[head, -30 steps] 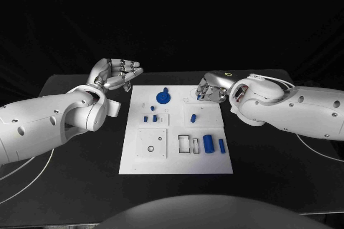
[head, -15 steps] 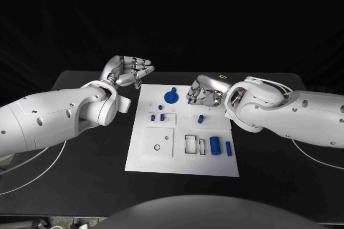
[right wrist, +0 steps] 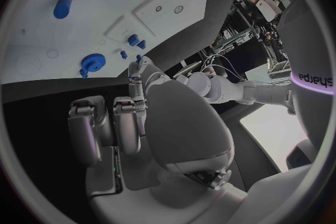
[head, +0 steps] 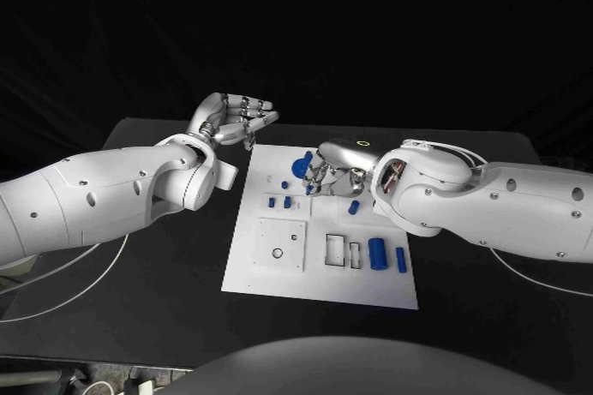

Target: Assemble the parts on the task board

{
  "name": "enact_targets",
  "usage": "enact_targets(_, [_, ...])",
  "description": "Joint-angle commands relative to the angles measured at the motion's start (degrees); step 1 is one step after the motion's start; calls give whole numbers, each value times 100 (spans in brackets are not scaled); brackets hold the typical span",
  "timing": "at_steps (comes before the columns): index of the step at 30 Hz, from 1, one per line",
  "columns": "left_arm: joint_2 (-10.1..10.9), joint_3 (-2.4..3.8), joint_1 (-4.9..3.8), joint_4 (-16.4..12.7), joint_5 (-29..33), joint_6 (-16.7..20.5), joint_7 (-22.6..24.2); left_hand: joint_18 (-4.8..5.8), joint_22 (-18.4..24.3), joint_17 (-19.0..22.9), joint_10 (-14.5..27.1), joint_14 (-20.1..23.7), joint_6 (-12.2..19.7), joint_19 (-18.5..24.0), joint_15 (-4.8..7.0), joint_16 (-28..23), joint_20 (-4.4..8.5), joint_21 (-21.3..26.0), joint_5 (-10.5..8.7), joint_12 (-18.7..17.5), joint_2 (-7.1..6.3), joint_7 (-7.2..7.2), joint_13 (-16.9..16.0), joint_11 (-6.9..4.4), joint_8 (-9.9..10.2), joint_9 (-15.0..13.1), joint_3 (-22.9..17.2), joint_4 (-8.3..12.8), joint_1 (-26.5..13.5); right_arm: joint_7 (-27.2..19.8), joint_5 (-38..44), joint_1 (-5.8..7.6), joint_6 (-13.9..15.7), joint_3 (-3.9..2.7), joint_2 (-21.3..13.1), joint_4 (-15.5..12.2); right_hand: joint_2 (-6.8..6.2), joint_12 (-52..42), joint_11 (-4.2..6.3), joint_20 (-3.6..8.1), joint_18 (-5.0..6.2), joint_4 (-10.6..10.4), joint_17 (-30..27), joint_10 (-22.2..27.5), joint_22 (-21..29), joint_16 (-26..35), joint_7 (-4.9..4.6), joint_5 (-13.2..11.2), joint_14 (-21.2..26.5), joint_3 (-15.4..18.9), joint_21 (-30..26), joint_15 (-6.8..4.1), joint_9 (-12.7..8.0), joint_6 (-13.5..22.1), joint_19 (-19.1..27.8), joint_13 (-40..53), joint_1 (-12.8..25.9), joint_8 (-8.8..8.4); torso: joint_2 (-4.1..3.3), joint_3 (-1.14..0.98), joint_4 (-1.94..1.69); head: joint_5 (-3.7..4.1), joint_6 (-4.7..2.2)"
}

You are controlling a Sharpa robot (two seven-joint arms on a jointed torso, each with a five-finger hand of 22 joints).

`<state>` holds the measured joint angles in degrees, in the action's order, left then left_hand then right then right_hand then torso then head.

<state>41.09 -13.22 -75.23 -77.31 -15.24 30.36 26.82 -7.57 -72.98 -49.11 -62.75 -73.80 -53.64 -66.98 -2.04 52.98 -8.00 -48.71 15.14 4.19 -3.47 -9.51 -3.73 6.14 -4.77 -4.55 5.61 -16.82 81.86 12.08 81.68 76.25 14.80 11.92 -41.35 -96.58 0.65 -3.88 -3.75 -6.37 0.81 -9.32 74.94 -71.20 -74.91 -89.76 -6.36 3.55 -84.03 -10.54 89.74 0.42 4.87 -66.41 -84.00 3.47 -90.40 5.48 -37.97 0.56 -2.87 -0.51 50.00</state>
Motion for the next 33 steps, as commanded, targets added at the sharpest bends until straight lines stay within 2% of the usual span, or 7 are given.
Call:
enact_targets(1, [-18,3,2,16,20,-106,46,-41,8,3,-16,-2,-20,27,22,-22,13,29,30,-20,43,4,-5,-6,23,-2,16,5,-2,-102,138,-96,-344,4,88,75,-42,31,-51,-53,-81,1,1506,2,-1509,-24,-52,24,-597,-50,26,46,41,-8,-600,-4,24,7,-2,3,-3,-15,0])
enact_targets(5, [-16,3,2,25,20,-107,46,-41,8,3,-16,-2,-20,27,22,-22,13,29,30,-20,43,4,-5,-6,23,-2,16,5,-2,-126,278,-215,-390,5,188,140,-44,34,-55,-57,-81,4,1506,7,-1509,-24,-57,24,-597,-57,26,50,40,-1,-600,-4,22,1,-15,-9,-6,-33,0])
enact_targets(14, [4,3,2,13,20,-105,45,-41,8,3,-16,-2,-20,27,22,-22,13,29,30,-20,43,4,-5,-6,23,-2,16,5,-2,-150,328,-342,-577,8,283,150,-48,38,-61,-64,-81,7,1506,19,-1509,-24,-64,24,-597,-66,26,56,37,10,-600,-4,21,-9,-18,-7,11,-68,0])
enact_targets(23, [9,3,2,8,20,-102,47,-41,13,2,-11,-4,-15,24,21,-25,13,39,32,-23,52,2,-4,-4,26,-1,17,7,4,-193,326,-467,-628,17,387,189,-49,41,-69,-73,-81,8,1506,35,-1509,-24,-72,23,-597,-78,26,64,34,25,-600,-5,23,-22,-15,-6,-4,-36,0])
enact_targets(33, [13,3,2,-3,20,-104,55,-41,13,2,-11,-4,-15,24,21,-25,13,39,32,-23,52,2,-4,-4,26,-1,17,7,4,-235,457,-592,-601,18,527,294,-51,42,-74,-77,-81,10,1506,43,-1509,-24,-76,25,-597,-84,26,68,32,32,-600,-5,23,-28,-13,-7,2,6,0])
